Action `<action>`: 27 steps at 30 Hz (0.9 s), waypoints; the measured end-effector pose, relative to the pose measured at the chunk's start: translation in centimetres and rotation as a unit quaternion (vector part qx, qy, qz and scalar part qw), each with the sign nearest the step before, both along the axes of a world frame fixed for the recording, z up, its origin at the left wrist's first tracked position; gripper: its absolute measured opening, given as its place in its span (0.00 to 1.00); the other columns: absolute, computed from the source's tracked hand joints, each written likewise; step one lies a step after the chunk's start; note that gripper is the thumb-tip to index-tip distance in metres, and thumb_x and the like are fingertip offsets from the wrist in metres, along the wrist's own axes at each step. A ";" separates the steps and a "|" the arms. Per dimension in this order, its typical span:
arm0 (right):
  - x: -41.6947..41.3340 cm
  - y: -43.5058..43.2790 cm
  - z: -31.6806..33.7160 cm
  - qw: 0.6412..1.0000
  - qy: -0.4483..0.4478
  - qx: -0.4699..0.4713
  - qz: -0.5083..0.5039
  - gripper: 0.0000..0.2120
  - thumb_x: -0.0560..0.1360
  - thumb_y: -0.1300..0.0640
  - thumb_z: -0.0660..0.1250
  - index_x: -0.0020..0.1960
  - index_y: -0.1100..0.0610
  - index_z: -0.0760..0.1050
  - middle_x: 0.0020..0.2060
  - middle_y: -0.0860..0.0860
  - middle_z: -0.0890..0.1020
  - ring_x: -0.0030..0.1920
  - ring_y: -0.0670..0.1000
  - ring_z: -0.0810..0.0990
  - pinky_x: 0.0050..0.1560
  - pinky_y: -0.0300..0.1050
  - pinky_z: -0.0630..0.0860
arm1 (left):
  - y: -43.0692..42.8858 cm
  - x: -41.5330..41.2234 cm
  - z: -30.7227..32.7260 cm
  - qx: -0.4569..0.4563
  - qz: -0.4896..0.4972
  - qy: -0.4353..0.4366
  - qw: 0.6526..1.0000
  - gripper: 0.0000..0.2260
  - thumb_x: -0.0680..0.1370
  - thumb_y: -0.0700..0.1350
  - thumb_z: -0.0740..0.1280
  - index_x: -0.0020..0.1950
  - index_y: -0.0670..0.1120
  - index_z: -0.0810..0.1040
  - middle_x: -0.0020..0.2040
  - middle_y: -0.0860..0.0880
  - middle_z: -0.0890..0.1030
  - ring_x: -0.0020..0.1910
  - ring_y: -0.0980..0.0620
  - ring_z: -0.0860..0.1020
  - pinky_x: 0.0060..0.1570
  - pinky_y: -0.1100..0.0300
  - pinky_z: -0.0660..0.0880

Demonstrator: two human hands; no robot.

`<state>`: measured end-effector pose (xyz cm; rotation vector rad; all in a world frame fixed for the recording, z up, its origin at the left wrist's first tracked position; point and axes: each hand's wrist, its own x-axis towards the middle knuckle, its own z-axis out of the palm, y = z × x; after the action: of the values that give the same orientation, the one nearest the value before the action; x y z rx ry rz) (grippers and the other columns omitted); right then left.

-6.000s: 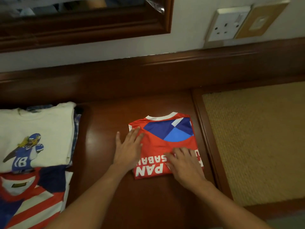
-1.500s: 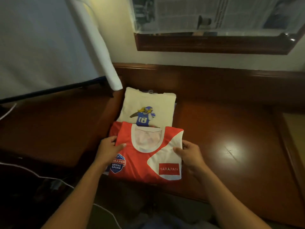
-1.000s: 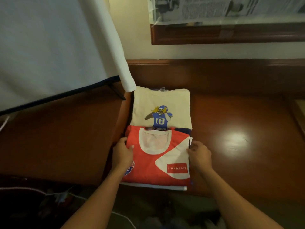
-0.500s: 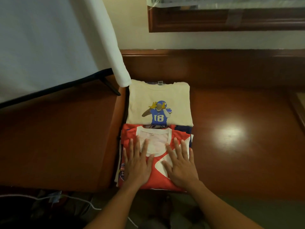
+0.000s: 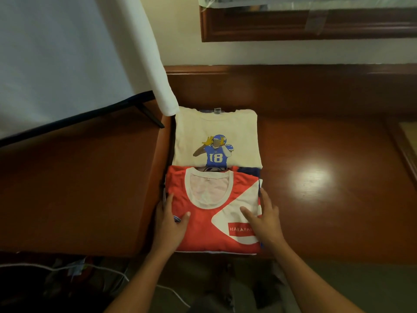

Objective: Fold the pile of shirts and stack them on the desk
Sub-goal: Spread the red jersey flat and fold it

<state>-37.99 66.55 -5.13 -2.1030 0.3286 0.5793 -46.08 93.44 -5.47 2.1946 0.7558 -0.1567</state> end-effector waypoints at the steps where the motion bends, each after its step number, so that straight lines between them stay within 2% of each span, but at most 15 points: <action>1: 0.1 -0.2 -0.2 1.000 0.014 0.022 0.012 0.48 0.66 0.28 0.72 0.79 0.37 0.52 0.77 0.52 0.62 0.71 0.61 0.72 0.66 0.62 0.76 | 0.3 0.1 -0.2 -0.028 0.002 -0.001 1.000 0.37 0.77 0.59 0.70 0.80 0.64 0.52 0.81 0.48 0.58 0.78 0.43 0.61 0.73 0.40 0.65; 3: 0.2 -0.1 -0.5 0.997 0.030 0.049 0.045 0.52 0.62 0.24 0.72 0.78 0.34 0.51 0.76 0.50 0.63 0.70 0.59 0.73 0.65 0.63 0.77 | 0.4 0.3 -0.6 -0.062 0.000 0.015 0.998 0.39 0.76 0.65 0.69 0.80 0.67 0.49 0.82 0.49 0.57 0.78 0.43 0.60 0.74 0.40 0.64; 6: 0.5 0.5 -0.4 0.994 0.045 0.049 0.083 0.54 0.66 0.32 0.76 0.79 0.36 0.45 0.77 0.50 0.60 0.72 0.59 0.70 0.67 0.61 0.74 | 0.0 0.2 -0.9 -0.050 -0.003 0.035 0.998 0.38 0.75 0.70 0.65 0.76 0.74 0.43 0.82 0.47 0.56 0.78 0.38 0.60 0.72 0.36 0.64; 8: 0.6 0.6 -0.2 0.994 0.039 0.052 0.084 0.55 0.66 0.36 0.77 0.79 0.35 0.41 0.78 0.51 0.59 0.74 0.60 0.68 0.68 0.62 0.72 | -0.6 0.0 -0.6 -0.062 0.015 0.028 0.998 0.37 0.75 0.69 0.65 0.74 0.77 0.43 0.81 0.46 0.57 0.76 0.38 0.63 0.70 0.35 0.67; 11: 0.7 0.1 0.5 0.994 0.028 0.043 0.094 0.57 0.66 0.35 0.76 0.78 0.34 0.37 0.79 0.50 0.57 0.75 0.60 0.65 0.70 0.64 0.68 | -1.9 -0.4 0.1 -0.087 0.032 0.007 0.996 0.36 0.76 0.64 0.68 0.73 0.79 0.46 0.79 0.44 0.58 0.75 0.38 0.65 0.69 0.36 0.70; 14: 0.8 -1.6 0.8 0.992 0.028 0.035 0.121 0.54 0.68 0.34 0.75 0.77 0.30 0.37 0.78 0.49 0.55 0.75 0.59 0.64 0.70 0.61 0.69 | -3.5 -1.2 0.8 -0.113 0.041 0.011 0.993 0.38 0.73 0.65 0.69 0.74 0.78 0.48 0.78 0.44 0.59 0.73 0.39 0.67 0.67 0.37 0.71; 17: 0.2 -3.2 0.9 0.985 0.026 0.025 0.169 0.50 0.69 0.33 0.73 0.72 0.23 0.35 0.78 0.45 0.55 0.76 0.58 0.63 0.70 0.60 0.70 | -4.5 -2.1 1.0 -0.122 0.043 0.034 0.991 0.38 0.74 0.64 0.69 0.75 0.76 0.48 0.76 0.43 0.58 0.71 0.37 0.69 0.64 0.41 0.73; 20: -1.0 -3.7 1.0 0.981 0.025 0.026 0.190 0.49 0.70 0.32 0.71 0.71 0.22 0.35 0.79 0.45 0.53 0.77 0.57 0.62 0.72 0.59 0.68 | -4.7 -2.7 1.2 -0.121 0.043 0.051 0.990 0.38 0.75 0.63 0.69 0.76 0.75 0.47 0.75 0.41 0.57 0.70 0.35 0.69 0.63 0.41 0.73; 24: -3.1 -3.9 0.7 0.985 0.014 0.023 0.170 0.48 0.69 0.29 0.70 0.71 0.21 0.35 0.78 0.44 0.54 0.77 0.57 0.63 0.70 0.59 0.70 | -4.9 -3.6 1.6 -0.117 0.035 0.070 0.990 0.39 0.72 0.67 0.66 0.74 0.77 0.44 0.77 0.41 0.55 0.71 0.33 0.68 0.65 0.39 0.71; 27: -4.3 -3.8 0.4 0.984 0.009 0.006 0.176 0.43 0.69 0.27 0.67 0.69 0.19 0.37 0.77 0.44 0.54 0.75 0.57 0.64 0.70 0.58 0.70 | -5.0 -4.6 1.6 -0.112 0.027 0.072 0.991 0.38 0.72 0.68 0.65 0.74 0.77 0.43 0.76 0.41 0.55 0.70 0.33 0.69 0.65 0.39 0.72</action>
<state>-42.33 62.73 -4.74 -2.1591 -0.0417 0.8028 -50.67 88.39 -3.82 1.9622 0.8347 -0.3574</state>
